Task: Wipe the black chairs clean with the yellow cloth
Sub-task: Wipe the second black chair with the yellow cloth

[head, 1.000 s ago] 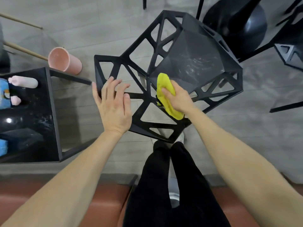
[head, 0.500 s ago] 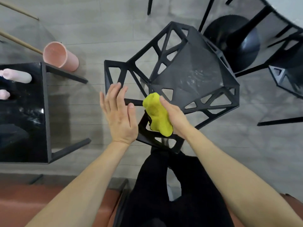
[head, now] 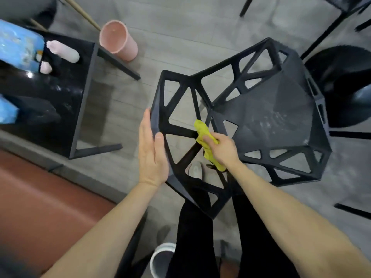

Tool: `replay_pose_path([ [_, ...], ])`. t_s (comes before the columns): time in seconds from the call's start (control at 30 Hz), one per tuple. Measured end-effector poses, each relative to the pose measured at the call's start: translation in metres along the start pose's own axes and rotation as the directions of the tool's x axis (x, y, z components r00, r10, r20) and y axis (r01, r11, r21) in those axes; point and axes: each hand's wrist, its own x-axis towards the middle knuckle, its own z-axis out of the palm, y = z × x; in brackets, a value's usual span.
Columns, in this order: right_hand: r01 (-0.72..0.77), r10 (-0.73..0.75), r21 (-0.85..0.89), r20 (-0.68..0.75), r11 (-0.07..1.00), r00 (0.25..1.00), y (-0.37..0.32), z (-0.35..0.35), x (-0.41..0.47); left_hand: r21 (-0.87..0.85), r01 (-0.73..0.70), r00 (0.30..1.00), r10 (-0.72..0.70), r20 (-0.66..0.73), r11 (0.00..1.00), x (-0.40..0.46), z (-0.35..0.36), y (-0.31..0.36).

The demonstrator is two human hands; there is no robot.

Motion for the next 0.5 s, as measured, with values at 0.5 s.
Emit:
replay_pose_path([
  [0.5, -0.031, 0.051, 0.372, -0.044, 0.928, 0.998, -0.043, -0.005, 0.048, 0.018, -0.006, 1.0, 0.007, -0.02, 1.0, 0.002, -0.005, -0.002],
])
